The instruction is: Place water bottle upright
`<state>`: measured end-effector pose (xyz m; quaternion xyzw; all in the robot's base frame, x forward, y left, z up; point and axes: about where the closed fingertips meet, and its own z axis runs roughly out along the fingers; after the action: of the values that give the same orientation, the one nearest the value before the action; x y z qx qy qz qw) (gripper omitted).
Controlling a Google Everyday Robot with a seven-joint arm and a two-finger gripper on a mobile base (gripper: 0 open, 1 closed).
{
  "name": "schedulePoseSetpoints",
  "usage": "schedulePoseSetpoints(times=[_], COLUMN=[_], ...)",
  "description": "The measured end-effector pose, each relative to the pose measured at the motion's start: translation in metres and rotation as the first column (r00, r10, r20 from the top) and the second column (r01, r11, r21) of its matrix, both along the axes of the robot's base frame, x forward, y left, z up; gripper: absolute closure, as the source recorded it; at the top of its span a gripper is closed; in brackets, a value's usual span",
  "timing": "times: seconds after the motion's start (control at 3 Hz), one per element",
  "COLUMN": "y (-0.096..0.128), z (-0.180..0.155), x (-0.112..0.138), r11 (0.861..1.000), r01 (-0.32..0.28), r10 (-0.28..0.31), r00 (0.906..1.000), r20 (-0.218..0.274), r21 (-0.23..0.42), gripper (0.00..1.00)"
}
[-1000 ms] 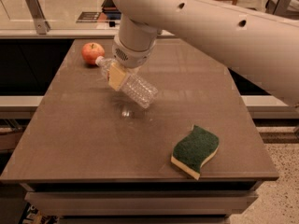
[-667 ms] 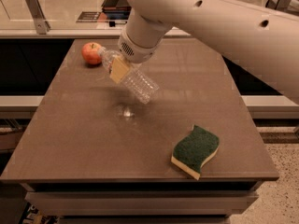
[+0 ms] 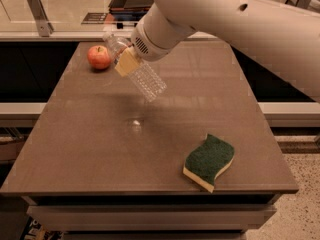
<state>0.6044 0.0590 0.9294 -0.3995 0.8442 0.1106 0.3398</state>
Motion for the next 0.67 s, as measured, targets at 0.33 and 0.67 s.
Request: schedulePoseSetpoints(times=[0.33,0.67], y=[0.004,0.011], z=[0.013,0.024], x=[-0.002,-0.002], r11=[0.996,0.985], r01=[-0.004,-0.025], r10=[-0.002,0.000], r00=[0.9975,0.9897], r20=[0.071,0.143], r21=[0.086,0.173], gripper=[1.00,1.00])
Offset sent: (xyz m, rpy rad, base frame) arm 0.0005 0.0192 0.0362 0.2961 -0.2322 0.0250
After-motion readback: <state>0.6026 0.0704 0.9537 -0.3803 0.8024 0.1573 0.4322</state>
